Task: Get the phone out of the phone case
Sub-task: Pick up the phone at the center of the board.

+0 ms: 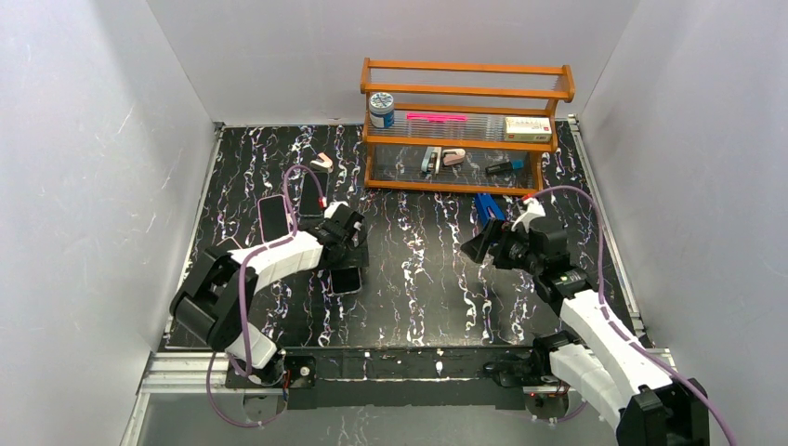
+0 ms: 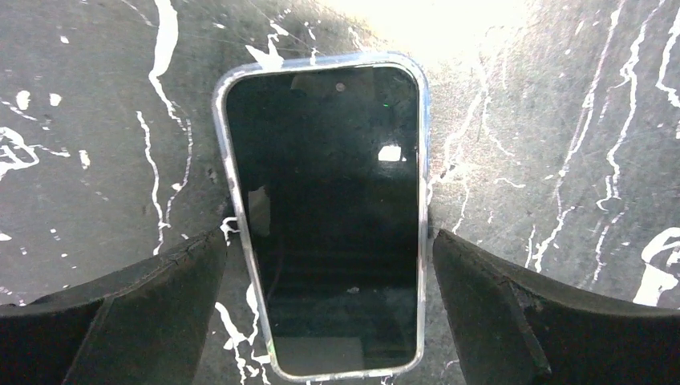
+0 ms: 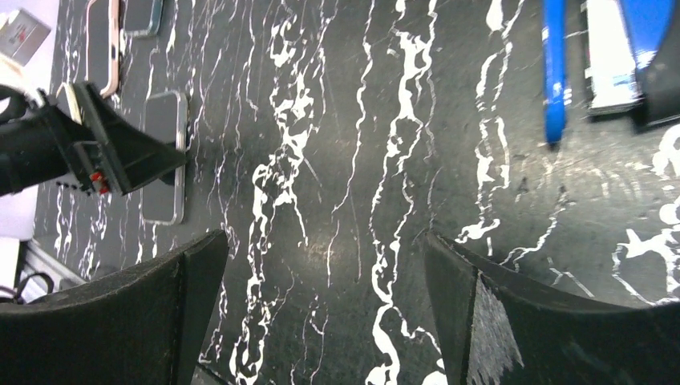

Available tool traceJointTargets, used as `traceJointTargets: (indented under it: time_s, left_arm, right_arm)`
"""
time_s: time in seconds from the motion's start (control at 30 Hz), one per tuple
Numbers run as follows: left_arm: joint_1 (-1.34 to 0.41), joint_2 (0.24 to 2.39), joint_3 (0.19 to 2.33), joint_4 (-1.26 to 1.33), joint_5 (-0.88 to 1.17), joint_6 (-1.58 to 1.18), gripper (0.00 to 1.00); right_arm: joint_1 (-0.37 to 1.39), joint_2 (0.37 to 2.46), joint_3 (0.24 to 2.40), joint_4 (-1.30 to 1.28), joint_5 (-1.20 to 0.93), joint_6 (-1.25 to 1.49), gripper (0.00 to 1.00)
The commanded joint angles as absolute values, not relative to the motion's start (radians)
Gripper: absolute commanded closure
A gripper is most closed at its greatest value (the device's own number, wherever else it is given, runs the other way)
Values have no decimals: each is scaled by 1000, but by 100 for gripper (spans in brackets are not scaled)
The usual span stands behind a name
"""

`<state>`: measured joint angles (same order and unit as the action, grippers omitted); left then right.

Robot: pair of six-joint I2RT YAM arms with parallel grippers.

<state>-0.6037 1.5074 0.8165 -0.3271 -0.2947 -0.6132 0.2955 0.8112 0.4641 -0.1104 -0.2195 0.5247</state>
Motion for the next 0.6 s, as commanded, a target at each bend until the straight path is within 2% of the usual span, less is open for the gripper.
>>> traceJointTargets:
  time_s: [0.0, 0.2, 0.3, 0.37, 0.57]
  left_arm:
    - [-620, 1556, 829, -332, -334, -641, 2]
    - [-627, 1576, 819, -315, -333, -667, 2]
    - [-628, 1593, 802, -314, -341, -689, 6]
    - [-630, 1604, 789, -313, -340, -700, 15]
    - [-641, 1605, 775, -266, -297, -717, 57]
  right_arm:
    - [370, 839, 448, -13, -209, 547, 1]
    - [490, 900, 446, 49, -130, 577, 1]
    - [552, 935, 450, 74, -95, 594, 1]
    - [596, 961, 451, 95, -70, 609, 1]
    - [710, 1050, 439, 220, -49, 675, 1]
